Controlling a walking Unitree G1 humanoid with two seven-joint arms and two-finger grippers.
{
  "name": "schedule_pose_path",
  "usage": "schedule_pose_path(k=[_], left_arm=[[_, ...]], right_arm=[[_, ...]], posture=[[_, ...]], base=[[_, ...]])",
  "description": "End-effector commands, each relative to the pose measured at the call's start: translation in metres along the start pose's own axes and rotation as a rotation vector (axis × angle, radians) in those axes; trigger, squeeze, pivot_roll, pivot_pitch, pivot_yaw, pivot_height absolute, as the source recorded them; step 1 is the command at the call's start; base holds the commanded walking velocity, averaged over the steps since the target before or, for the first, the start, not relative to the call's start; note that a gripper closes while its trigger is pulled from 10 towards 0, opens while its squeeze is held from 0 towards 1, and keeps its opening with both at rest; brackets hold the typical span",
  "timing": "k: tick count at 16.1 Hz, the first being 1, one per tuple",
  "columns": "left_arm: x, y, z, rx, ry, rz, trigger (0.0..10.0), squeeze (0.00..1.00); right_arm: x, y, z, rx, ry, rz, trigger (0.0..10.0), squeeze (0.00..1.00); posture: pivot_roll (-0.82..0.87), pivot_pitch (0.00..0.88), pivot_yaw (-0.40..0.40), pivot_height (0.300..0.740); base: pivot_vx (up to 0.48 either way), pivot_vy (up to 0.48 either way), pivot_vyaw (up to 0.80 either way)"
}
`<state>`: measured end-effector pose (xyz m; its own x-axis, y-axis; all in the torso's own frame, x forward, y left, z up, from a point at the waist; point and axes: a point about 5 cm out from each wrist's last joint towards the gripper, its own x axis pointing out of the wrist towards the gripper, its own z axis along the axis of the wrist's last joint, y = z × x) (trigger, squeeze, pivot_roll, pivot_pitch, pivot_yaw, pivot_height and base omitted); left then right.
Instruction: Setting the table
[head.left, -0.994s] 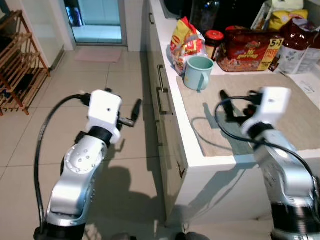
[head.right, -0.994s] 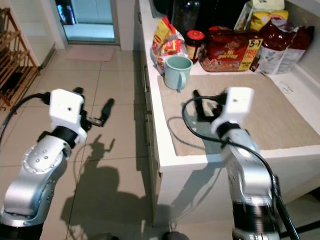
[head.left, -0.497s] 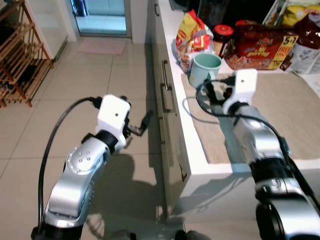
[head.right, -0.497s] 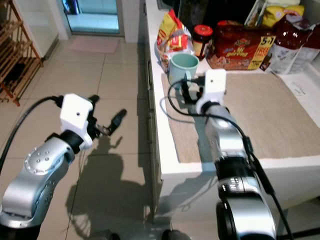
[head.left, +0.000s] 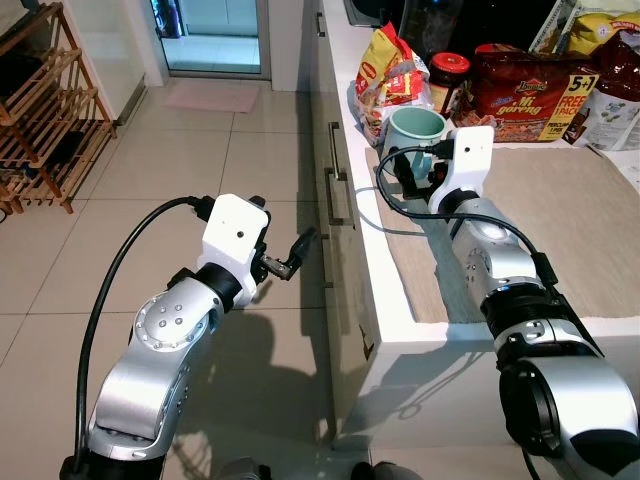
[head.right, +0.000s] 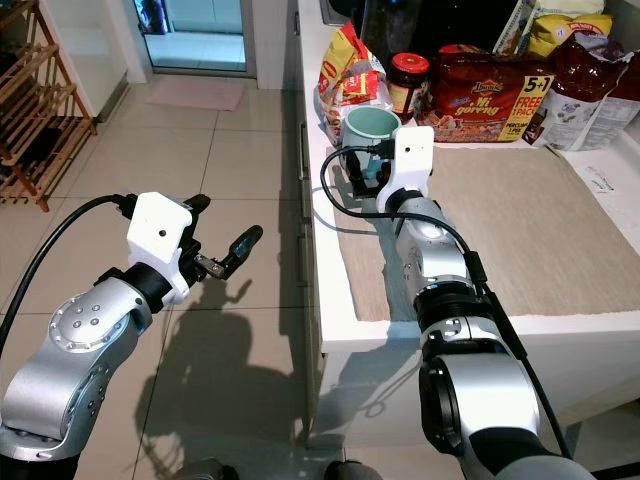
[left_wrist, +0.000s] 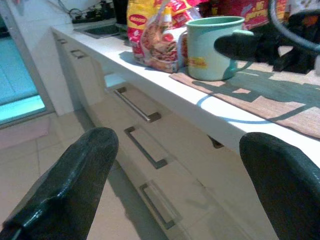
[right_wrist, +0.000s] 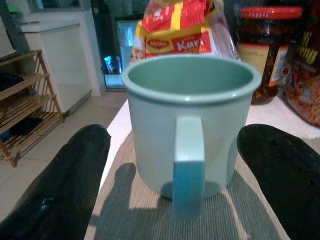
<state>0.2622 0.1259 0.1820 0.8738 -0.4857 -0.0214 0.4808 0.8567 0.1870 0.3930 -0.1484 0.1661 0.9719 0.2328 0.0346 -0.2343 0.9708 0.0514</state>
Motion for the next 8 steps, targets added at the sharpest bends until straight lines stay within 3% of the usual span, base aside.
schedule_pose_path(k=[1,2,3,8], left_arm=[[-0.001,-0.006,0.002,-0.010,0.002,-0.044,10.0,0.00],[-0.002,-0.009,0.002,-0.022,0.002,-0.071,10.0,0.00],[-0.004,-0.015,0.004,-0.047,-0.002,-0.115,10.0,0.00],[-0.005,-0.017,0.005,-0.050,-0.008,-0.127,10.0,0.00]], right_arm=[[0.003,-0.001,0.004,0.014,-0.015,-0.005,4.9,0.00],[0.004,-0.002,0.004,0.020,-0.012,-0.012,0.7,0.00],[0.004,-0.003,0.003,0.040,-0.003,-0.021,0.0,0.00],[0.005,-0.002,0.003,0.038,-0.003,-0.019,0.0,0.00]], posture=[[0.09,0.083,-0.054,0.740],[0.09,0.087,-0.059,0.740],[0.10,0.088,-0.062,0.740],[0.10,0.088,-0.064,0.740]], base=[[0.000,0.000,0.00],[0.000,0.000,0.00],[0.000,0.000,0.00],[0.000,0.000,0.00]])
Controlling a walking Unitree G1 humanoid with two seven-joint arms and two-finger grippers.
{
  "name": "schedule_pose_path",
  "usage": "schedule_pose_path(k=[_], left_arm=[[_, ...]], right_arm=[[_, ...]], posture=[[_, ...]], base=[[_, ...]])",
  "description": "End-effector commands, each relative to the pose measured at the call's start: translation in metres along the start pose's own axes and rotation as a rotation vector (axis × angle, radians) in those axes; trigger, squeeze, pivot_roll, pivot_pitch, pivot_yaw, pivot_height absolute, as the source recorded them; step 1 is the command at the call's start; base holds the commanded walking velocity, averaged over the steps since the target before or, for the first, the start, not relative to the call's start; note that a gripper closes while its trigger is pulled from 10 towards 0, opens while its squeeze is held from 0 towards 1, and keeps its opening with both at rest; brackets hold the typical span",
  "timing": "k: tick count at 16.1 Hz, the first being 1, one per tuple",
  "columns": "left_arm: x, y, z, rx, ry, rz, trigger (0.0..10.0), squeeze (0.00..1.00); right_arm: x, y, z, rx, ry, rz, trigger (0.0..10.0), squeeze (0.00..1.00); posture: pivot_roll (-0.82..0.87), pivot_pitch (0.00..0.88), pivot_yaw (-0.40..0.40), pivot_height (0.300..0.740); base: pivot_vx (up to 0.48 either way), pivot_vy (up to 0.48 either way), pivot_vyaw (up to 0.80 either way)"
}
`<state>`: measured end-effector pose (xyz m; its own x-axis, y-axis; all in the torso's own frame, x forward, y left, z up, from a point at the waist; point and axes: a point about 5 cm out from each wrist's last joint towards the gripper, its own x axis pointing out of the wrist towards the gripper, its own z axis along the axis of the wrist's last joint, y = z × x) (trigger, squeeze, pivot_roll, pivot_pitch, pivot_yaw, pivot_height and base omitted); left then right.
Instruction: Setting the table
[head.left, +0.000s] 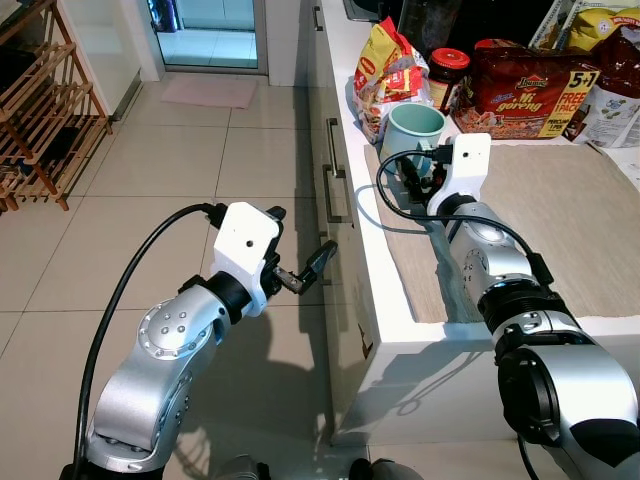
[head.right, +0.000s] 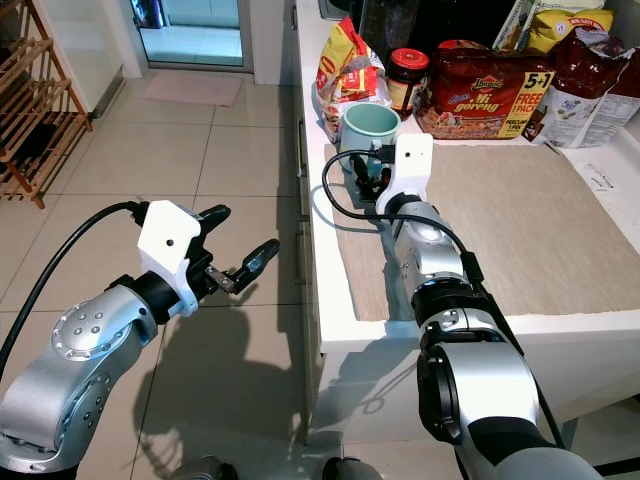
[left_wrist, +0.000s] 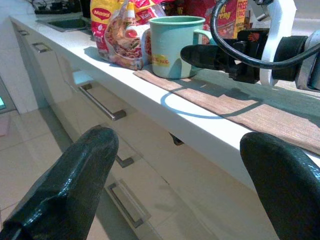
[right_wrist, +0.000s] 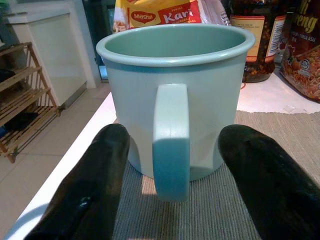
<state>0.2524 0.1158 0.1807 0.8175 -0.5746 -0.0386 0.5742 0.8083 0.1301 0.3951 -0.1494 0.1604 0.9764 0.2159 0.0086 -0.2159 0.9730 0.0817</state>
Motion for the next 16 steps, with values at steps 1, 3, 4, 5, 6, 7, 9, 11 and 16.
schedule_pose_path(k=[1,3,4,5,6,7,9,11,16], left_arm=[[-0.0009,-0.0034,0.0036,0.005,-0.008,-0.021,10.0,0.00],[-0.0009,-0.0034,0.0036,0.005,-0.008,-0.021,10.0,0.00],[-0.0009,-0.0034,0.0036,0.005,-0.008,-0.021,10.0,0.00],[-0.0009,-0.0034,0.0036,0.005,-0.008,-0.021,10.0,0.00],[-0.0009,-0.0034,0.0036,0.005,-0.008,-0.021,10.0,0.00],[-0.0009,-0.0034,0.0036,0.005,-0.008,-0.021,10.0,0.00],[-0.0009,-0.0034,0.0036,0.005,-0.008,-0.021,10.0,0.00],[-0.0009,-0.0034,0.0036,0.005,-0.008,-0.021,10.0,0.00],[0.0039,-0.0131,0.0109,-0.013,-0.041,-0.045,10.0,0.00]], right_arm=[[0.0029,0.0000,0.0084,0.008,-0.028,0.000,0.0,0.00],[0.0029,0.0000,0.0084,0.008,-0.028,0.000,0.0,0.00],[0.0029,0.0000,0.0084,0.008,-0.028,0.000,0.0,0.00],[0.0029,0.0000,0.0084,0.008,-0.028,0.000,0.0,0.00],[0.0029,0.0000,0.0084,0.008,-0.028,0.000,0.0,0.00],[0.0029,0.0000,0.0084,0.008,-0.028,0.000,0.0,0.00],[0.0029,0.0000,0.0084,0.008,-0.028,0.000,0.0,0.00],[0.0029,0.0000,0.0084,0.008,-0.028,0.000,0.0,0.00],[0.0033,-0.0071,0.0110,-0.002,-0.034,-0.015,0.0,0.00]], posture=[[0.10,0.088,-0.064,0.740],[0.10,0.088,-0.064,0.740],[0.10,0.088,-0.064,0.740],[0.10,0.088,-0.064,0.740],[0.10,0.088,-0.064,0.740],[0.10,0.088,-0.064,0.740],[0.10,0.088,-0.064,0.740],[0.10,0.088,-0.064,0.740],[0.12,0.034,-0.072,0.740]], base=[[0.000,0.000,0.00],[0.000,0.000,0.00],[0.000,0.000,0.00],[0.000,0.000,0.00],[0.000,0.000,0.00],[0.000,0.000,0.00],[0.000,0.000,0.00],[0.000,0.000,0.00],[0.000,0.000,0.00]])
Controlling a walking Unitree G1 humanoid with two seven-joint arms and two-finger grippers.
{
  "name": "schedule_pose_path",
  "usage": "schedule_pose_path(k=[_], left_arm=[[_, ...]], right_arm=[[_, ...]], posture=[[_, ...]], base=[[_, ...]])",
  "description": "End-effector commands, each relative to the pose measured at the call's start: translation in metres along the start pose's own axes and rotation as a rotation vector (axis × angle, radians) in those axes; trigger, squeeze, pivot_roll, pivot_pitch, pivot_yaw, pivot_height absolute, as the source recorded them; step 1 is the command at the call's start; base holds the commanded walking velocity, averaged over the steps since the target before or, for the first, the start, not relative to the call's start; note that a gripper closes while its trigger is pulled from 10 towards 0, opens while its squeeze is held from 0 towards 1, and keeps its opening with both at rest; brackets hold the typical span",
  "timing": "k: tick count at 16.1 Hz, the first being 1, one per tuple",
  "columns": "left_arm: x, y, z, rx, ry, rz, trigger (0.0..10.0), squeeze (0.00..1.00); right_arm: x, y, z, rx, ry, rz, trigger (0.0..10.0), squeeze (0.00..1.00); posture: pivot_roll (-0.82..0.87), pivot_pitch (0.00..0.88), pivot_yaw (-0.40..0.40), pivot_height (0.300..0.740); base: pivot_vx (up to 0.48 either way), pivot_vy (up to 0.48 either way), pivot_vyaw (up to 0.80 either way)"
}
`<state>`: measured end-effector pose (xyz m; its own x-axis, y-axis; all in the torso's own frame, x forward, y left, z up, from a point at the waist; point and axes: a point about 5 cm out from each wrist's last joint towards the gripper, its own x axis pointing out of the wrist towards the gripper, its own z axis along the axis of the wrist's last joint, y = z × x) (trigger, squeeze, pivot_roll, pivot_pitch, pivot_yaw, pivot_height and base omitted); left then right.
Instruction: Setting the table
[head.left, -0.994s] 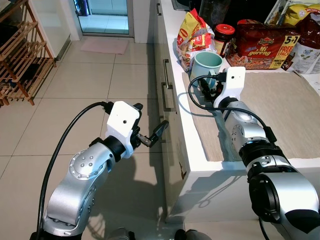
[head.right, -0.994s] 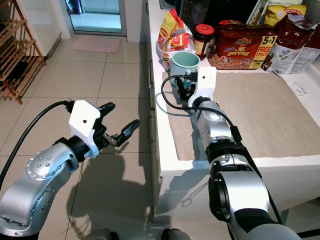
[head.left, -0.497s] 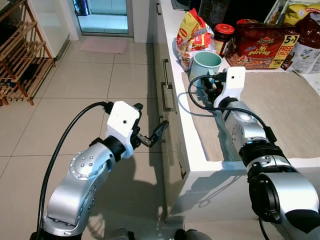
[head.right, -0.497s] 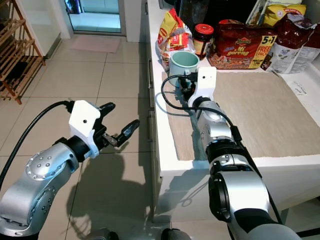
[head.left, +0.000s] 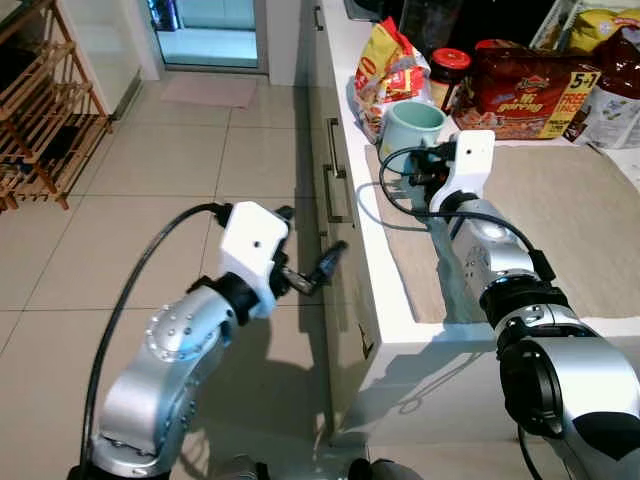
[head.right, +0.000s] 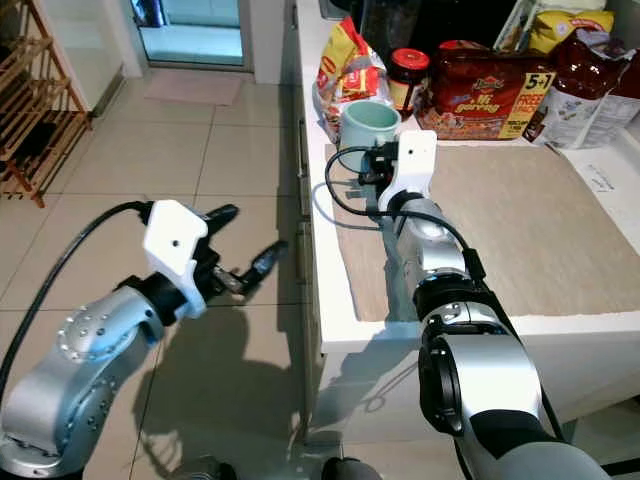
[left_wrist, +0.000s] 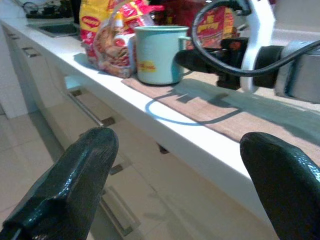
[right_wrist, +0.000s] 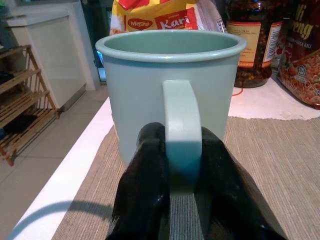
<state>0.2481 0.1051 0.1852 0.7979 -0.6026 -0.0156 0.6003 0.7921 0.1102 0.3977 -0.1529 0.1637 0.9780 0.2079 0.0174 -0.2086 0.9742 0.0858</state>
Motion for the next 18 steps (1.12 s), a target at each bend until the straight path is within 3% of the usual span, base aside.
schedule_pose_path(k=[1,4,6,8,10,11,12,13,14,18], left_arm=[[0.002,-0.002,0.005,0.008,-0.015,-0.014,10.0,0.00],[0.004,0.000,0.006,0.027,-0.023,0.006,10.0,0.00],[0.008,0.015,0.005,0.014,-0.029,0.209,10.0,0.00],[0.005,0.019,0.006,0.020,-0.038,0.260,10.0,0.00],[0.001,0.018,0.003,0.027,-0.026,0.255,10.0,0.00],[0.003,0.014,0.003,0.020,-0.029,0.250,10.0,0.00],[0.006,0.012,0.004,0.023,-0.033,0.240,10.0,0.00],[0.008,0.010,0.005,0.028,-0.035,0.232,10.0,0.00],[0.009,0.009,0.006,0.030,-0.039,0.233,10.0,0.00],[0.007,0.010,0.008,0.031,-0.057,0.260,10.0,0.00]], right_arm=[[0.002,-0.003,0.008,-0.006,-0.026,-0.008,0.0,0.00],[0.002,-0.005,0.011,-0.011,-0.042,-0.013,0.0,0.00],[-0.002,-0.009,0.029,-0.032,-0.182,-0.047,0.0,0.00],[-0.015,-0.005,0.048,-0.065,-0.303,-0.018,0.0,0.00],[-0.046,0.000,0.066,-0.106,-0.396,0.006,0.0,0.00],[-0.073,0.001,0.071,-0.086,-0.438,0.000,4.0,0.00],[-0.089,0.004,0.068,-0.081,-0.447,0.002,7.6,0.00],[-0.099,0.007,0.066,-0.070,-0.448,0.004,10.0,0.00],[-0.114,0.012,0.060,-0.017,-0.433,0.002,10.0,0.00],[-0.128,0.022,0.051,0.026,-0.345,-0.018,10.0,0.00]], posture=[[0.11,0.033,-0.072,0.740],[0.12,0.024,-0.078,0.740],[0.12,0.024,-0.091,0.740],[0.11,0.027,-0.098,0.740],[0.10,0.028,-0.095,0.740],[0.08,0.030,-0.084,0.740],[0.08,0.030,-0.084,0.740],[0.07,0.030,-0.088,0.740],[0.07,0.029,-0.094,0.740],[0.07,0.040,-0.110,0.740]], base=[[0.000,0.000,0.00],[0.000,0.000,0.00],[0.000,0.000,0.00],[0.000,0.000,0.00],[0.000,0.000,0.00],[0.000,0.000,0.00],[0.000,0.000,0.00],[0.000,0.000,0.00],[-0.345,0.000,0.00],[-0.282,0.000,0.00]])
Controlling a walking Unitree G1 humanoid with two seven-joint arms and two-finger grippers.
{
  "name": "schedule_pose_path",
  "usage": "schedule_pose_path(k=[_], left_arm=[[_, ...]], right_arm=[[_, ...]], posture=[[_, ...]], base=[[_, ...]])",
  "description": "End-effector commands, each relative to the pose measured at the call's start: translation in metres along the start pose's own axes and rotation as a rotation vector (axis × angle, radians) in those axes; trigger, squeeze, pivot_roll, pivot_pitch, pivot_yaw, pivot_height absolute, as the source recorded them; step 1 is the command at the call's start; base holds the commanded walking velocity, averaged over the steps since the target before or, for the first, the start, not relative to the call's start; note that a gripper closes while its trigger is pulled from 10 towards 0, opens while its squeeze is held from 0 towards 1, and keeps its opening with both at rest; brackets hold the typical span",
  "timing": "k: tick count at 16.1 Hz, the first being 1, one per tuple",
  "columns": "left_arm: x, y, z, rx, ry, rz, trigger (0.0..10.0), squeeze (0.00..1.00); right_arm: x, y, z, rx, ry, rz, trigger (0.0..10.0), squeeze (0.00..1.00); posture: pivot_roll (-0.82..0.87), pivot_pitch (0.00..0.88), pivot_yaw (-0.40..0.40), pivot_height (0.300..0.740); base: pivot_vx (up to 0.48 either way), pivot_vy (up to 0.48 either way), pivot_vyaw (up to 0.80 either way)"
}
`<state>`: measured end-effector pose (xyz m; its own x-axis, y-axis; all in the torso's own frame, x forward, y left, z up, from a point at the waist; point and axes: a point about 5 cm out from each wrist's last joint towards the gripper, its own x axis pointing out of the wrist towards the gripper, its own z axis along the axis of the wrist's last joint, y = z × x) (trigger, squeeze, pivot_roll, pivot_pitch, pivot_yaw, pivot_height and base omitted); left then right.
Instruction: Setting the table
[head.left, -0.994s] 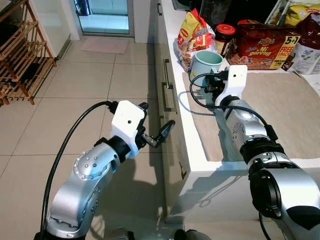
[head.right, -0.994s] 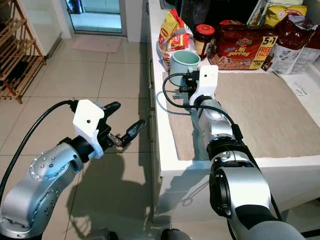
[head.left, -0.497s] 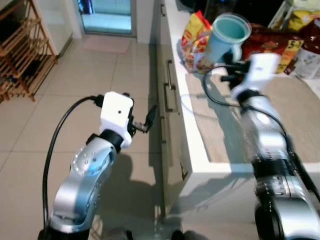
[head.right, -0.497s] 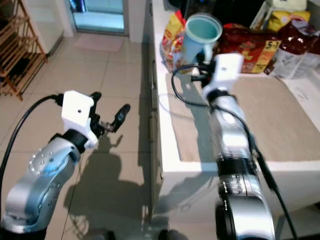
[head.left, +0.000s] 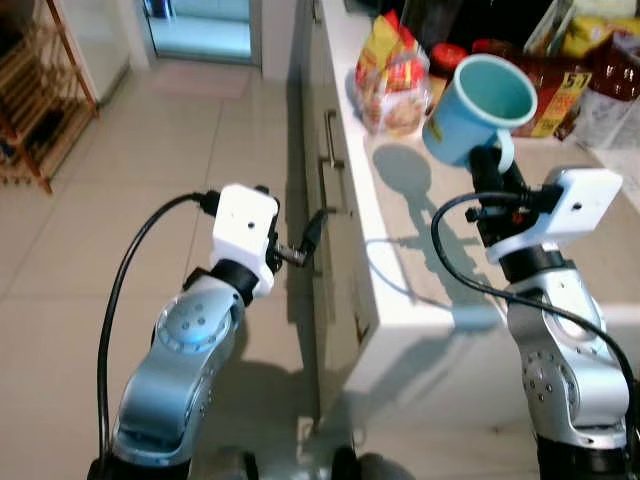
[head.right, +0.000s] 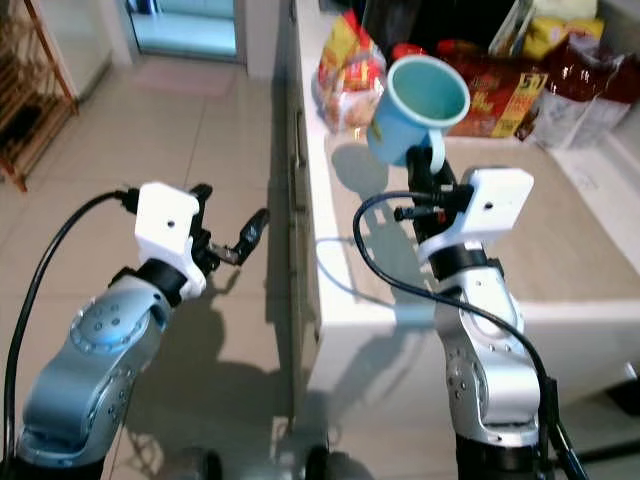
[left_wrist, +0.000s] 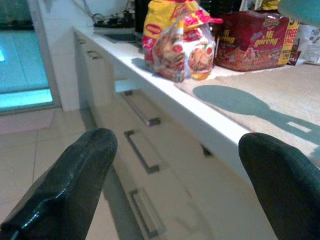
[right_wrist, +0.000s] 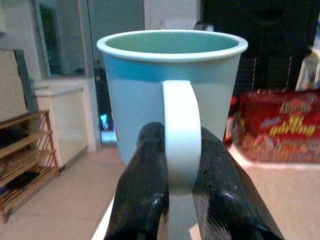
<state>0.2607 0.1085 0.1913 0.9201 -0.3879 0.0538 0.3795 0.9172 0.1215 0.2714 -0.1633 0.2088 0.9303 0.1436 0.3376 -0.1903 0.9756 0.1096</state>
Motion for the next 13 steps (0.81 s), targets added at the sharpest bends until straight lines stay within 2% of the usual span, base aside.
schedule_pose_path(k=[1,5,9,13], left_arm=[[0.000,0.000,0.003,0.014,-0.018,0.018,10.0,0.00],[0.001,0.002,0.001,0.026,-0.014,0.057,10.0,0.00],[0.003,0.009,-0.003,0.035,-0.004,0.078,10.0,0.00],[0.003,0.004,-0.007,0.061,0.008,0.033,10.0,0.00]], right_arm=[[-0.002,0.004,0.006,0.008,-0.004,0.005,10.0,0.00],[-0.008,0.007,0.000,0.011,0.051,0.008,10.0,0.00],[-0.017,0.002,-0.007,-0.004,0.102,-0.036,10.0,0.00],[-0.025,0.001,-0.010,-0.042,0.105,-0.030,10.0,0.00]], posture=[[0.07,0.038,-0.111,0.740],[0.07,0.042,-0.107,0.740],[0.05,0.055,-0.089,0.740],[0.05,0.054,-0.080,0.740]], base=[[0.000,0.000,0.00],[0.000,0.000,0.00],[0.000,-0.412,0.00],[0.000,-0.441,0.00]])
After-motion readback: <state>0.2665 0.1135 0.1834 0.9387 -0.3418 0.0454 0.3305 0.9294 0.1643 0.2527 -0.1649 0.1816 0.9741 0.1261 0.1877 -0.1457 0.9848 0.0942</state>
